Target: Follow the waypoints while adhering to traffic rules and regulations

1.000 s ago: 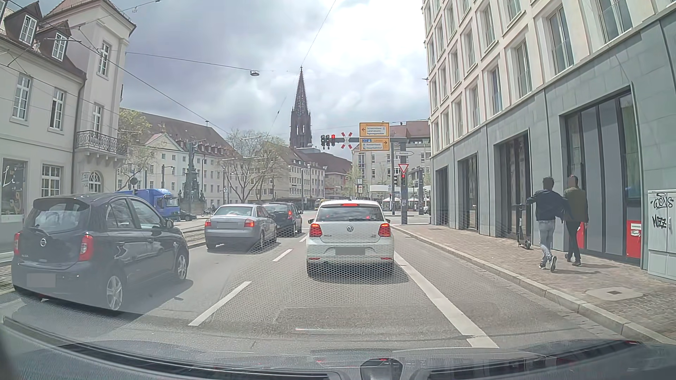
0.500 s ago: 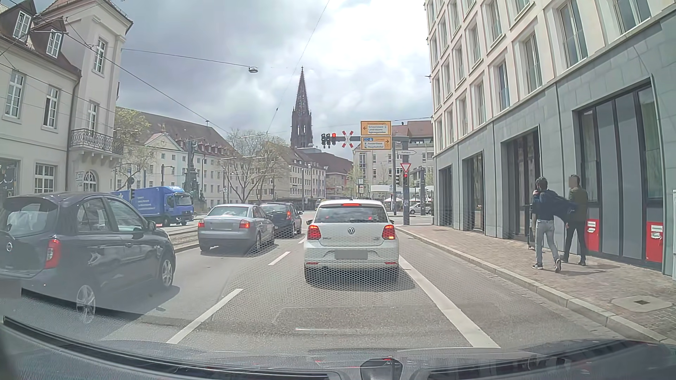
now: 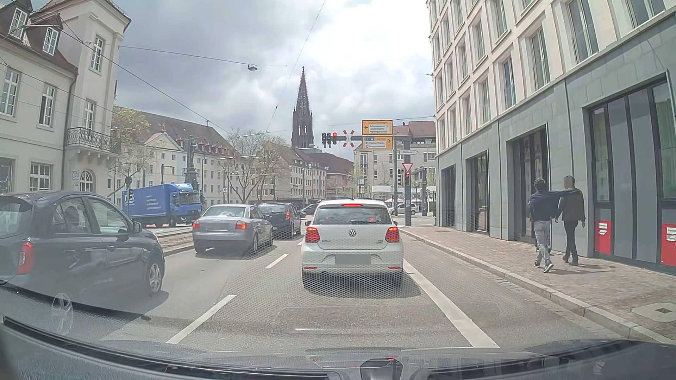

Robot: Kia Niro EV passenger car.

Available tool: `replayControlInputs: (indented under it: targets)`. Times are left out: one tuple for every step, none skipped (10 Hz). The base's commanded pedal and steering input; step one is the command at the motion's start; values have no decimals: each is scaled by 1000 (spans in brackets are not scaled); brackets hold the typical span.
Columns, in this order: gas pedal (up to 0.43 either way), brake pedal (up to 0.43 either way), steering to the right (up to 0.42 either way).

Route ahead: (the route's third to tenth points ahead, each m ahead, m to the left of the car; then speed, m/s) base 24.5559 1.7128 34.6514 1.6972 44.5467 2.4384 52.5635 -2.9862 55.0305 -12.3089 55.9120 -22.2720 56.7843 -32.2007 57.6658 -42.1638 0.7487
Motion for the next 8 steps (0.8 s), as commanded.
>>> replayControlInputs:
  targets:
    - [0,177,-9]
    - [0,171,-9]
    - [0,152,-8]
    - [0,146,-9]
    - [0,152,-8]
    - [0,146,-8]
    - [0,146,-8]
    - [0,140,-8]
